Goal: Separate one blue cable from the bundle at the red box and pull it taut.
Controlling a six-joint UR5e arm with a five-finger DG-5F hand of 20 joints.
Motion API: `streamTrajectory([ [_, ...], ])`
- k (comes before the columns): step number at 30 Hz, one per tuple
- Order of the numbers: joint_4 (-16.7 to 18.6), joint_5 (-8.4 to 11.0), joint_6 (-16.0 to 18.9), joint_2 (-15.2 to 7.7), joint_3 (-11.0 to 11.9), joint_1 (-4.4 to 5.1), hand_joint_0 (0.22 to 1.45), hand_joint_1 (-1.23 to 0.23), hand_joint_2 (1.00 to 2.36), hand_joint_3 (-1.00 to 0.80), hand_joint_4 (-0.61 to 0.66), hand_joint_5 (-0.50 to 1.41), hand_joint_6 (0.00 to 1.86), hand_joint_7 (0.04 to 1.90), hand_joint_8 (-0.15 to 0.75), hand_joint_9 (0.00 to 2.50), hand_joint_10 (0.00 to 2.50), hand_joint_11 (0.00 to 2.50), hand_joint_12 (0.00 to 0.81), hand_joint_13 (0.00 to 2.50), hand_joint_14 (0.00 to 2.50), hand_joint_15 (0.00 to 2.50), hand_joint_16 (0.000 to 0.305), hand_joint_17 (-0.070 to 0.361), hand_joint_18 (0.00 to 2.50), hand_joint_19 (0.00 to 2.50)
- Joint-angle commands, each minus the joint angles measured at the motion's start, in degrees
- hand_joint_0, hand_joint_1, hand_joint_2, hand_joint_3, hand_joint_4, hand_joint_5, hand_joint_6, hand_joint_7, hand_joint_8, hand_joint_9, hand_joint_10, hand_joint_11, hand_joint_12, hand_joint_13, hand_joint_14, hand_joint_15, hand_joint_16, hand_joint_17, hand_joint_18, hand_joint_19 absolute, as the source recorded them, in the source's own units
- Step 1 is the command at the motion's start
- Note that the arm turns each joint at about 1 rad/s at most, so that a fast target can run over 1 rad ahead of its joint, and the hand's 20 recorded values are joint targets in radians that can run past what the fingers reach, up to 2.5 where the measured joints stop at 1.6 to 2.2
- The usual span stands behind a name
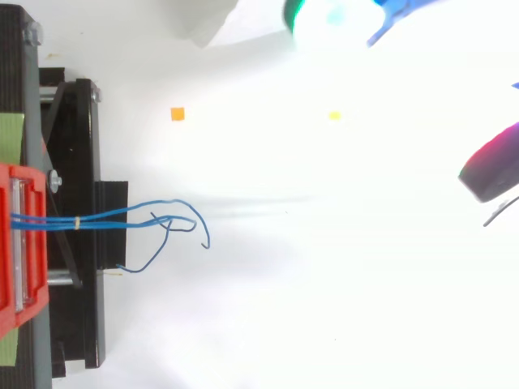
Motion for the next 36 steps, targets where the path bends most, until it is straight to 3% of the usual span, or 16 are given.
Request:
streamTrajectory([
  [1,-0.1,-0.08,-0.3,-3.5,3.2,0.18,0.48,-0.70,1.00,-0.50,0.23,-0.23,0.50,0.76,0.331,0.59,0.01,0.48,0.425,0.57,0.01,0.34,0.058,0.131,0.57,0.51],
  [6,0.1,-1.49,-0.6,-7.4,7.0,0.10,0.48,-0.69,1.00,-0.50,0.24,-0.23,0.50,0.76,0.335,0.60,0.01,0.48,0.427,0.58,0.01,0.34,0.058,0.131,0.59,0.51],
  [10,0.7,-1.31,-1.1,-7.4,7.1,0.27,0.49,-0.68,1.00,-0.50,0.24,-0.23,0.50,0.77,0.336,0.61,0.01,0.48,0.425,0.59,0.01,0.34,0.058,0.131,0.60,0.52],
  [13,0.8,0.80,-3.3,-7.4,7.1,0.80,0.49,-0.68,1.00,-0.50,0.24,-0.23,0.50,0.76,0.337,0.61,0.01,0.48,0.428,0.60,0.01,0.35,0.059,0.132,0.60,0.52],
  [16,1.0,1.41,-4.9,-7.9,7.1,1.15,0.49,-0.67,1.00,-0.50,0.25,-0.23,0.50,0.76,0.336,0.61,0.01,0.48,0.428,0.60,0.01,0.35,0.058,0.131,0.60,0.53],
  [21,2.0,1.24,-4.9,-10.1,7.6,1.24,0.49,-0.67,1.00,-0.50,0.25,-0.22,0.50,0.77,0.340,0.62,0.01,0.49,0.428,0.60,0.01,0.35,0.059,0.132,0.61,0.53],
  [26,2.9,1.41,-5.6,-10.6,8.0,1.77,0.49,-0.66,1.00,-0.50,0.25,-0.22,0.50,0.77,0.340,0.62,0.01,0.49,0.428,0.61,0.01,0.36,0.059,0.132,0.62,0.53],
  [28,4.2,2.64,-6.2,-11.5,8.0,2.12,0.49,-0.66,1.00,-0.50,0.25,-0.22,0.50,0.77,0.341,0.63,0.01,0.50,0.428,0.61,0.01,0.36,0.058,0.132,0.62,0.53],
  [36,6.6,3.26,-6.4,-12.3,8.1,2.38,0.50,-0.66,1.00,-0.50,0.26,-0.22,0.50,0.77,0.343,0.64,0.01,0.50,0.429,0.62,0.01,0.36,0.058,0.131,0.63,0.54],
])
